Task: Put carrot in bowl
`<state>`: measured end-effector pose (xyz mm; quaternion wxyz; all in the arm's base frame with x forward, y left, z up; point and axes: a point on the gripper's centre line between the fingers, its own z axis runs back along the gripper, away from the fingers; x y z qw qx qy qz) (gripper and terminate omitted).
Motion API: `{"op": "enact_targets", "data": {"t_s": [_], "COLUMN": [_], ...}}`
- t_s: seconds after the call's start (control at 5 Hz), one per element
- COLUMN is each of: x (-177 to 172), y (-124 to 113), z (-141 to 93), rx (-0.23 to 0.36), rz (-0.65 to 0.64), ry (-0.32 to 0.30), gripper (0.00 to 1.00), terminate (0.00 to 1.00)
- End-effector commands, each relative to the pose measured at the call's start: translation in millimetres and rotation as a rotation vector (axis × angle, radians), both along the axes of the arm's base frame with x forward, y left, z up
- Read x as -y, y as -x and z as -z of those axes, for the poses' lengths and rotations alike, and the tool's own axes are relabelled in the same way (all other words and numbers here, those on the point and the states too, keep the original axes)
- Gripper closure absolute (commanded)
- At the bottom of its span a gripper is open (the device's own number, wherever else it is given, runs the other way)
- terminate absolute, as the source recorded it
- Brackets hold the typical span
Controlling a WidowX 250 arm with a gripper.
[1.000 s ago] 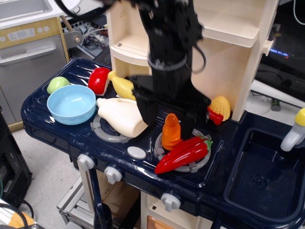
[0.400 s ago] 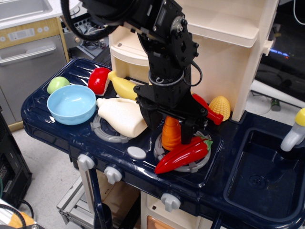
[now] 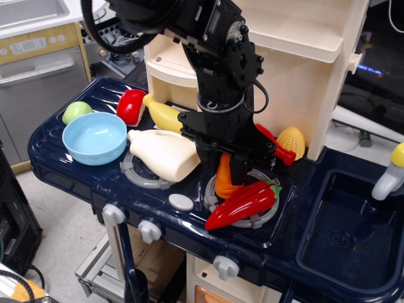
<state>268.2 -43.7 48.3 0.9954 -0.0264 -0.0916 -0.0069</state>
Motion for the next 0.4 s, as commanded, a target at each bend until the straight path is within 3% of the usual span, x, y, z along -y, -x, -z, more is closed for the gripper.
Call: {"op": "enact_targets", "data": {"t_s": [0.0,0.2], "x": [-2.8,-21.5], "y": [-8.1,4.3], "z": [-54.5,-77.1], "rx": [-0.074,-0.135], "rz": [-0.022,-0.017], "ry": [-0.050,-0.091], "gripper": [1.00,1.00], "terminate": [0.00,0.00]}}
